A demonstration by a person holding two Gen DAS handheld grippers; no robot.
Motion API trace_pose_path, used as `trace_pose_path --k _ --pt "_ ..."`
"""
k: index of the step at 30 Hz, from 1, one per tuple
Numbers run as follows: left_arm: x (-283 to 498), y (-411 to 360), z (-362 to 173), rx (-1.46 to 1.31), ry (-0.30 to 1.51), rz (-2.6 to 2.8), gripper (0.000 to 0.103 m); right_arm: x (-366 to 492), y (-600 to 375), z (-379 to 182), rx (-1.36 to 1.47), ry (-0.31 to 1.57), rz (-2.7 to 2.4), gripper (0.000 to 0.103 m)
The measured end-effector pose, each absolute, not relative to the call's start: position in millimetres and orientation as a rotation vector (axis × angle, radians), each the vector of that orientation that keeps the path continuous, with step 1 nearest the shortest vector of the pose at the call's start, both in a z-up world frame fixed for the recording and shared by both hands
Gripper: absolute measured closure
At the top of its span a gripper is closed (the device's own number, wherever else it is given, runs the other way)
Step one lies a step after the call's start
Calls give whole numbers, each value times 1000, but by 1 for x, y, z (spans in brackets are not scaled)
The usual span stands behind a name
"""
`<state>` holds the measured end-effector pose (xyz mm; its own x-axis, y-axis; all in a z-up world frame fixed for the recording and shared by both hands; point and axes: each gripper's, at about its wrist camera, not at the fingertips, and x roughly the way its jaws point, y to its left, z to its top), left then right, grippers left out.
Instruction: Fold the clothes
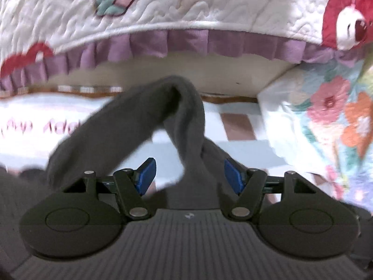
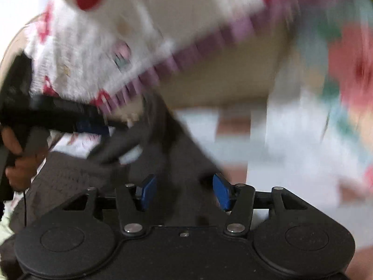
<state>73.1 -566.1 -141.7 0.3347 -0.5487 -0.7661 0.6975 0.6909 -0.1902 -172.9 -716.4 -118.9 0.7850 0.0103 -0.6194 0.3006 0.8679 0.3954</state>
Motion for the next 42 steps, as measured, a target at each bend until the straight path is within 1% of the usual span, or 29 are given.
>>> trace_pose_path --k 2,5,9,10,11,12,13,14,17,18,21,25,30,33,36,37,38,39,42 --pt "76 -577 -143 187 866 -845 36 -169 -724 -134 530 683 -157 44" --pt "74 -594 -154 259 758 -843 31 -164 -728 -142 554 664 -136 44" --pt "89 -613 -175 307 774 -690 31 -166 -728 -148 592 651 -105 44" --pt "94 -613 -179 307 774 -688 35 -165 -727 -148 593 656 -104 44" --pt "99 -613 -183 310 772 -702 47 -164 -727 -148 594 661 -102 44" --pt "105 -613 -186 312 770 -716 57 -163 -726 -148 595 666 -101 43" --pt "107 -610 -187 295 777 -720 84 -162 -726 -149 599 670 -98 43" --pt "108 -605 -187 267 789 -719 91 -162 -726 -150 615 672 -94 43" --pt "109 -589 -187 181 827 -714 92 -161 -728 -156 667 676 -81 43" --pt "104 -582 -185 172 808 -719 92 -161 -731 -159 698 676 -75 43" --pt "61 -551 -179 326 610 -720 92 -162 -742 -170 839 678 -48 42" --pt "17 -512 -188 403 597 -736 93 -166 -751 -181 1003 647 -1 40" --pt "-46 -475 -195 499 535 -812 93 -165 -745 -181 1052 619 46 36" --pt "-63 -466 -190 447 563 -872 93 -161 -738 -177 973 622 17 36" --pt "-71 -468 -192 476 635 -981 93 -158 -734 -174 897 636 -12 36" --pt "-73 -469 -193 490 662 -1019 92 -157 -732 -174 874 642 -20 36" --pt "-76 -470 -194 504 688 -1058 88 -156 -731 -173 851 648 -28 36" --pt "-79 -472 -195 518 714 -1096 86 -156 -730 -173 828 653 -36 36" --pt "-74 -470 -210 603 821 -1130 86 -153 -726 -171 759 670 -60 36"
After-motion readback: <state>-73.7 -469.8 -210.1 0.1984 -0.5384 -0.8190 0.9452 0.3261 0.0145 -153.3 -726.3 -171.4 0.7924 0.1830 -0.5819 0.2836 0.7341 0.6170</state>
